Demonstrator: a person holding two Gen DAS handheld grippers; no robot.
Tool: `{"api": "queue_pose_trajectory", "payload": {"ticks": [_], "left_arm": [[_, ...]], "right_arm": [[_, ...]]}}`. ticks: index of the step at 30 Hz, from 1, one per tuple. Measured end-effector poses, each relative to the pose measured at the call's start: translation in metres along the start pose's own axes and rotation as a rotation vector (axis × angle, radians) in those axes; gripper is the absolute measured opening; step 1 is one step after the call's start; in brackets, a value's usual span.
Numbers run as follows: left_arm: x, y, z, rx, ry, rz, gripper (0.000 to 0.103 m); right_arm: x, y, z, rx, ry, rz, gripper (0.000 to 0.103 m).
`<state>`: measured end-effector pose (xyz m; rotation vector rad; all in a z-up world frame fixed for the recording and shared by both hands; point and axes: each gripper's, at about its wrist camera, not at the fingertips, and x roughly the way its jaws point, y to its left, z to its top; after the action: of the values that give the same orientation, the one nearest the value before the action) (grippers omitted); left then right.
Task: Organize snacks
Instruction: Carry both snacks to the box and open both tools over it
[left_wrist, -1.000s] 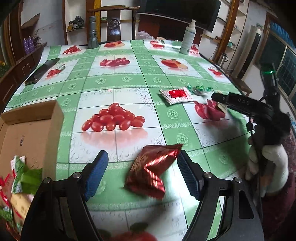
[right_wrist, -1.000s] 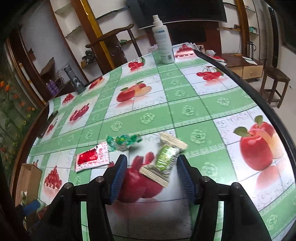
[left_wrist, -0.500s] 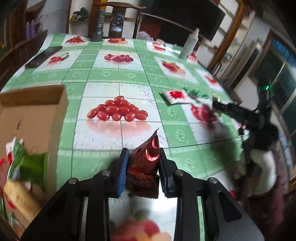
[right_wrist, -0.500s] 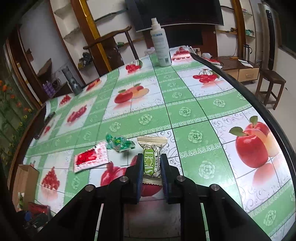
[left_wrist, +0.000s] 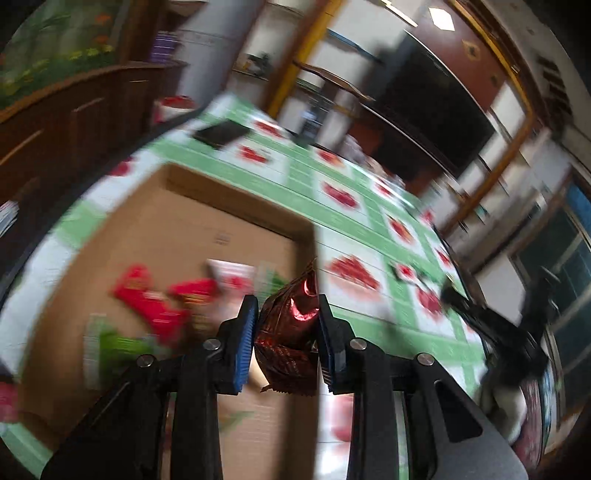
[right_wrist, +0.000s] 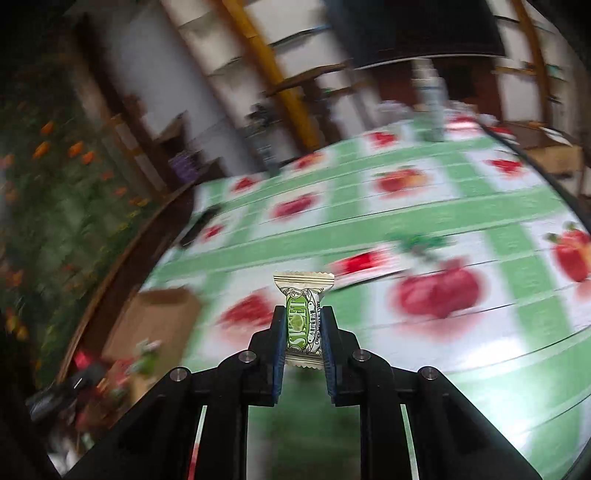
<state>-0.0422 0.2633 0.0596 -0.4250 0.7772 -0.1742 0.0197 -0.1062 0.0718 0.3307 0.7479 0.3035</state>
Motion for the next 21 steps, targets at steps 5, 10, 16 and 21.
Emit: {"api": "queue_pose_trajectory", "payload": {"ticks": [5, 10, 16, 21], "left_arm": [[-0.005, 0.041, 0.003, -0.081, -0.031, 0.031, 0.027], [0.001, 0.063, 0.004, -0.113, -0.026, 0.048, 0.027], [0.008, 0.072, 0.018, -0.104, -0.03, 0.061, 0.027], [0.001, 0.069, 0.018, -0.089, -0.045, 0.051, 0.038]], "right_arm": [[0.016, 0.091, -0.023, -0.148, 0.108, 0.145, 0.018], [0.038, 0.155, -0.057, -0.249, 0.21, 0.229, 0.018], [0.062, 0.197, -0.09, -0.326, 0.292, 0.248, 0.018], [0.067, 0.208, -0.099, -0.381, 0.302, 0.238, 0.026]]}}
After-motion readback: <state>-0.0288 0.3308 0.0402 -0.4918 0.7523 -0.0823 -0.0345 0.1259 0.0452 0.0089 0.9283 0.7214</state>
